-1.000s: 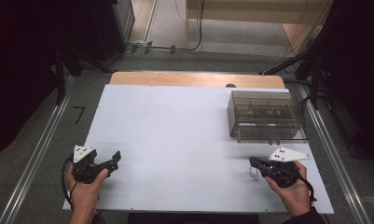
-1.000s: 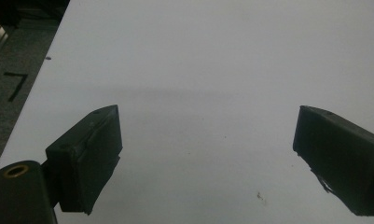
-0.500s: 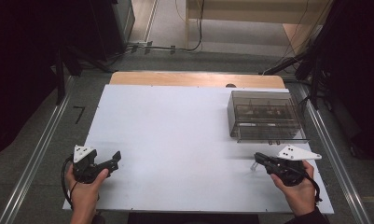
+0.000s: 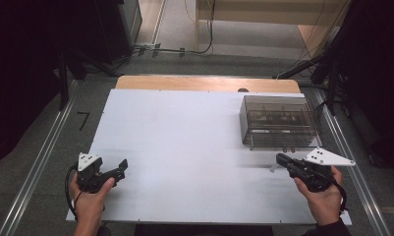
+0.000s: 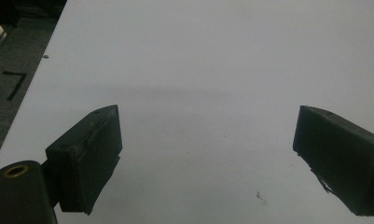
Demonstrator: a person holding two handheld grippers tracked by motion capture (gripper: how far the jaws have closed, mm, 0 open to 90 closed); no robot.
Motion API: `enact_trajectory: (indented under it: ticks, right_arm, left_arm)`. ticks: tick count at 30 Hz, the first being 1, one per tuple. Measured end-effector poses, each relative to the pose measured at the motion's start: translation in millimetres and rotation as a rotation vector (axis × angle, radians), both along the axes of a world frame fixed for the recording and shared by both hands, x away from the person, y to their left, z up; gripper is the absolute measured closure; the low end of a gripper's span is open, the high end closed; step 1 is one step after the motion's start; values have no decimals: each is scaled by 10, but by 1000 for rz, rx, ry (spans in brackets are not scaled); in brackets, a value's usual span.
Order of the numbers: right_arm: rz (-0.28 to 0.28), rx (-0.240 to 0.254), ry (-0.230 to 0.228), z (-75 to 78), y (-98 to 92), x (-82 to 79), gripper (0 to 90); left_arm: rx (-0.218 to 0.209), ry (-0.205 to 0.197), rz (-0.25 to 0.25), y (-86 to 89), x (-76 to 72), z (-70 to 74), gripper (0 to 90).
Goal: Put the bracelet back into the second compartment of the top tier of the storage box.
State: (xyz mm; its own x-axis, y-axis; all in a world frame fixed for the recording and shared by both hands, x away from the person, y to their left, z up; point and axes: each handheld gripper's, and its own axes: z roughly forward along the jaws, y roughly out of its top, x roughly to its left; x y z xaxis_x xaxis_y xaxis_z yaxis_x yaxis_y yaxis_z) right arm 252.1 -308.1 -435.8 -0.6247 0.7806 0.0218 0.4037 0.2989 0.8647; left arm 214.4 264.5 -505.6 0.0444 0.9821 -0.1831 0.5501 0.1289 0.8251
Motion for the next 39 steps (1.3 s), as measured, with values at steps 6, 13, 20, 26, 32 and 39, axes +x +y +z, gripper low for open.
enact_trajectory:
  ticks: [6,13,20,26,32,39]
  right_arm:
    - [-22,18,-26,92,-66,0,842]
    - [-34,20,-39,128,-94,39,842]
    - [-56,31,-51,187,-135,100,842]
    - [-68,42,-59,223,-168,136,842]
    - [-76,52,-75,286,-204,154,842]
    - [-96,58,-96,373,-257,200,842]
  left_arm:
    - [1,1,0,-1,3,-2,87]
    - [0,1,0,-1,4,-3,87]
    - [0,2,0,1,4,-4,87]
    - [1,1,3,1,3,-3,87]
    - [0,1,2,1,4,-3,87]
    - [1,1,3,1,3,-3,87]
